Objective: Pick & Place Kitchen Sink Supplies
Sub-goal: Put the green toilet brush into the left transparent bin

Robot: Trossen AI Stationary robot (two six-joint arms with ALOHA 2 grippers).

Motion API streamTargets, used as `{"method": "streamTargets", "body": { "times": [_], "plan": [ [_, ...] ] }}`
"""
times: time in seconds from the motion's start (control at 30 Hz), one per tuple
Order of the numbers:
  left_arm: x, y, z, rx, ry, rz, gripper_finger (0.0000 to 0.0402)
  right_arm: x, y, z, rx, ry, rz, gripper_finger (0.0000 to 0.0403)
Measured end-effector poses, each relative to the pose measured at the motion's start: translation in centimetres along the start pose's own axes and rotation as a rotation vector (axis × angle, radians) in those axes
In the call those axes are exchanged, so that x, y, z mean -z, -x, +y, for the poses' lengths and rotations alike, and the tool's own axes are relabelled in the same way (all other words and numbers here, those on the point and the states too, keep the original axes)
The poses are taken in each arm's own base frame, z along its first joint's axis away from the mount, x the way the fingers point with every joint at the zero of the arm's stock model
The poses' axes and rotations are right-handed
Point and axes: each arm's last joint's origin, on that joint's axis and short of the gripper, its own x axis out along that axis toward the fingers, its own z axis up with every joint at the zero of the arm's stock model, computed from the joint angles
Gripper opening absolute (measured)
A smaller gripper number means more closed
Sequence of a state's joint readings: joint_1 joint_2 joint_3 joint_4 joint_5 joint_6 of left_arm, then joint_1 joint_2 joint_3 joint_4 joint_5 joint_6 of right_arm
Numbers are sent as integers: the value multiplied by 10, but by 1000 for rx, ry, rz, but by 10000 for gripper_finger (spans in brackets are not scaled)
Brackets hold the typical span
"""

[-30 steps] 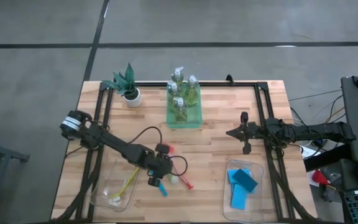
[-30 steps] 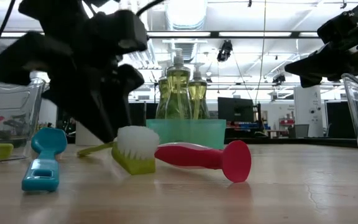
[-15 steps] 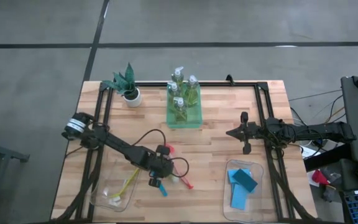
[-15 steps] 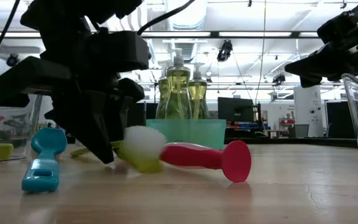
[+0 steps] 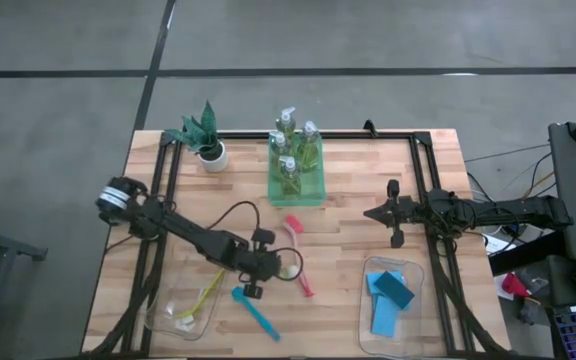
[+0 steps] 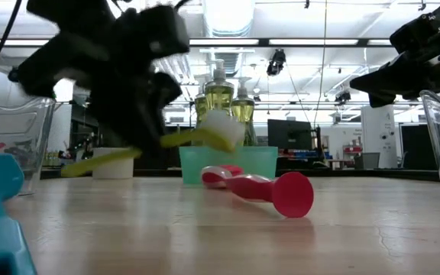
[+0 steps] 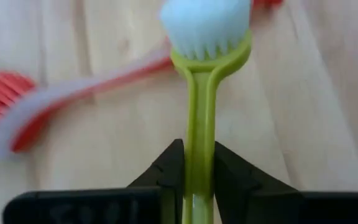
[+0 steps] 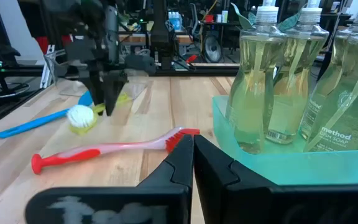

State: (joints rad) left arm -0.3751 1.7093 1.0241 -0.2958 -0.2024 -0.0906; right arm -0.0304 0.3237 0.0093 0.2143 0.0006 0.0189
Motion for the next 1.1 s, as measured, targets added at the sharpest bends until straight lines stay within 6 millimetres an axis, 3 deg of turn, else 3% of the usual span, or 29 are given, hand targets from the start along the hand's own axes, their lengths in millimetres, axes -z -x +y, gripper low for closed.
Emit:
{"method": "streamTargets", "body": {
  "times": [0.13,0.3,0.43,0.57,0.7,0.97,1.1],
  "plan": [
    [-19,22,3,-6,20,-96,78,0,0,0,2,0,0,8],
    [-40,62,9,11,116,-194,45,0,0,0,1,0,0,8],
    [-46,95,13,46,170,-248,5,0,0,0,1,0,0,8],
    [-46,109,17,52,190,-284,13,0,0,0,1,0,0,8],
    [-43,94,16,36,205,-219,36,0,0,0,1,0,0,8],
    [-24,19,12,-25,164,53,122,0,0,0,0,0,0,8],
    [-10,-9,15,-74,181,177,166,0,0,0,1,0,0,8]
  ]
}}
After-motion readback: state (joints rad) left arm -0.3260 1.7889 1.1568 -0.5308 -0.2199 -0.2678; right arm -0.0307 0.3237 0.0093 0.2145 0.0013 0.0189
